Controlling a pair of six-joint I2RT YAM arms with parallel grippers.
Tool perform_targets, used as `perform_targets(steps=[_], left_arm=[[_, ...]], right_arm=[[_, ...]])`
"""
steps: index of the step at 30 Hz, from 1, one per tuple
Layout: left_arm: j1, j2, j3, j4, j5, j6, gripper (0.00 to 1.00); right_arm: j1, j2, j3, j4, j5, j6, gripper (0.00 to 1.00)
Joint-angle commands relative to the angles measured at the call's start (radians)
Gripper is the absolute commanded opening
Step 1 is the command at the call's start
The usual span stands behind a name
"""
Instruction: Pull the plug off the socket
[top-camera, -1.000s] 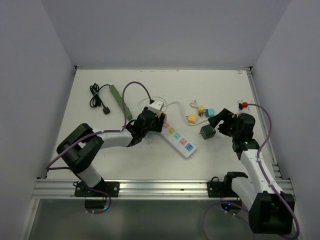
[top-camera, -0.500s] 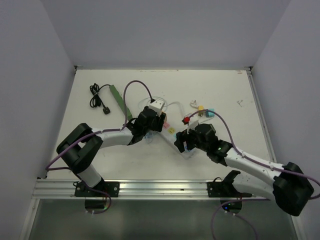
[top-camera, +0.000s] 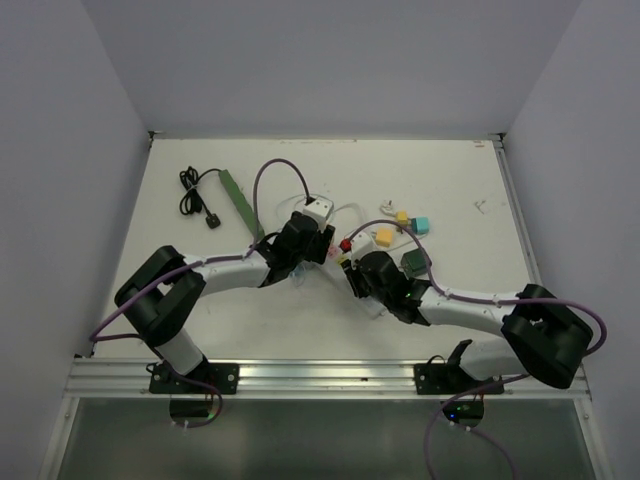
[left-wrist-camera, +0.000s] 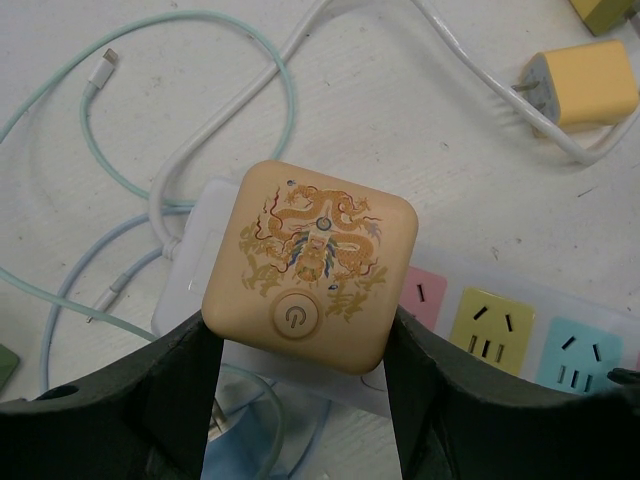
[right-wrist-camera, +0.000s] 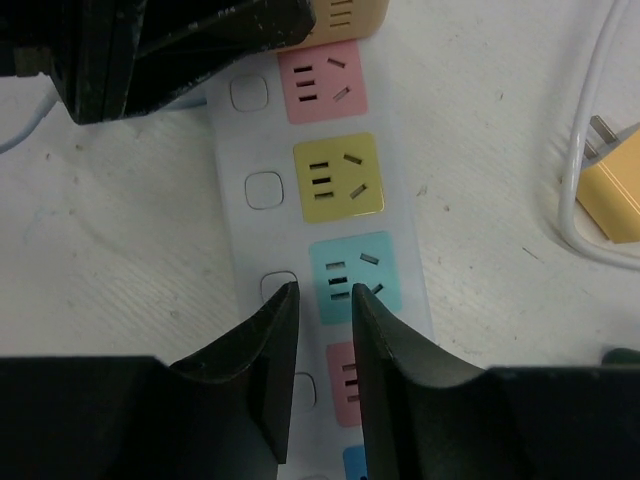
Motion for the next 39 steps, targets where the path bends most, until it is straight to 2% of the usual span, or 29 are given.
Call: perform_targets(steps=[1, 2, 6, 12, 19, 23, 32, 35, 39], left_arm=[[-0.02, -0.008, 0.032, -0.058, -0.068, 0.037, 0.0], [-0.023, -0.008, 0.033, -0.064, -0.076, 0.039, 0.0], [-0.036, -0.012, 0.038, -0.075, -0.092, 0.042, 0.0], [-0.056, -0.015, 0.052, -0.093, -0.149, 0.062, 0.0], [-0.102, -0.008, 0.098, -0.14, -0.287, 0.096, 0.0], [-0.109, 0.0, 0.105, -0.142, -0.293, 0.091, 0.0], [-0.103, -0.041, 0.086, -0.082, -0.163, 0.042, 0.0], [-0.073, -0.061, 0.07, -0.061, -0.091, 0.016, 0.0], [0.018, -0.098, 0.037, -0.026, 0.019, -0.006, 0.0]], right_arm=[[0.003, 0.044, 0.048, 0.078, 0.028, 0.004, 0.31], [0.003, 0.053, 0.053, 0.069, 0.033, 0.013, 0.26], [0.003, 0.104, 0.054, 0.057, 0.027, 0.048, 0.2], [0.003, 0.134, 0.053, 0.031, 0.023, 0.105, 0.18], [0.003, 0.15, 0.048, -0.001, 0.056, 0.136, 0.15], [0.002, 0.151, 0.044, -0.004, 0.06, 0.148, 0.15], [-0.03, 0.171, 0.036, -0.008, 0.024, 0.174, 0.15], [-0.049, 0.17, 0.025, 0.0, 0.005, 0.179, 0.15], [-0.069, 0.174, 0.022, 0.011, -0.019, 0.18, 0.14]])
